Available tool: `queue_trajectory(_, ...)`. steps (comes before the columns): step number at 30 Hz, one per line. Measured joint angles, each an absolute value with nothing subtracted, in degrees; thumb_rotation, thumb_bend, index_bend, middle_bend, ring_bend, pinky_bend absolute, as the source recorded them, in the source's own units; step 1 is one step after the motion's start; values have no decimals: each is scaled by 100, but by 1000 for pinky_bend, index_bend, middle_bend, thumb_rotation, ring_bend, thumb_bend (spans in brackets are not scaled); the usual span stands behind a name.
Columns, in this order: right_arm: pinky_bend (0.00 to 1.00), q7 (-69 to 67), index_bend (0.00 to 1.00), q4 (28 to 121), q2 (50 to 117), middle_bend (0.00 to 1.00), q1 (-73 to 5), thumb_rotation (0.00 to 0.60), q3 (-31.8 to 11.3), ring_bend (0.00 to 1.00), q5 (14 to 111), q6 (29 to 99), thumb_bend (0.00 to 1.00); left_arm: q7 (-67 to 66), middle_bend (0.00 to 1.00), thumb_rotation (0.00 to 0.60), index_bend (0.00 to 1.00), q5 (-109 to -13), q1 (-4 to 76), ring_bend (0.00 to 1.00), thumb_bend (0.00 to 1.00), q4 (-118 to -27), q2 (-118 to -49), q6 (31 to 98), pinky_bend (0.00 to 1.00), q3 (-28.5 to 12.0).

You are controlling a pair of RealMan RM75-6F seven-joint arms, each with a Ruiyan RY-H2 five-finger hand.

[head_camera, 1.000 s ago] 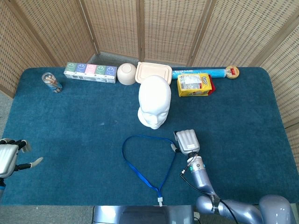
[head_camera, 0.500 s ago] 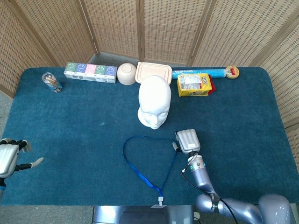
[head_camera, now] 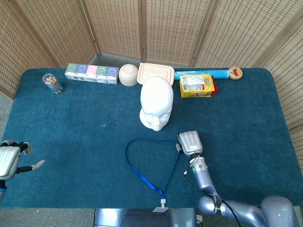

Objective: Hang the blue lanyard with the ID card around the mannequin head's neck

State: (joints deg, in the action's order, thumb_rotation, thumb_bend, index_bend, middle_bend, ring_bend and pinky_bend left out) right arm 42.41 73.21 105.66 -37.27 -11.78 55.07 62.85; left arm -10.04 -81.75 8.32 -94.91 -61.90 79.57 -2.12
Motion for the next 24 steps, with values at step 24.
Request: queue_trajectory(24,1000,4334,640,7611,10448,862,-3762,563,-1058,1000,5719,6463,532,-1028,554,277,530,-8235,856,509,100,-9500,-6202,7948,316,-192)
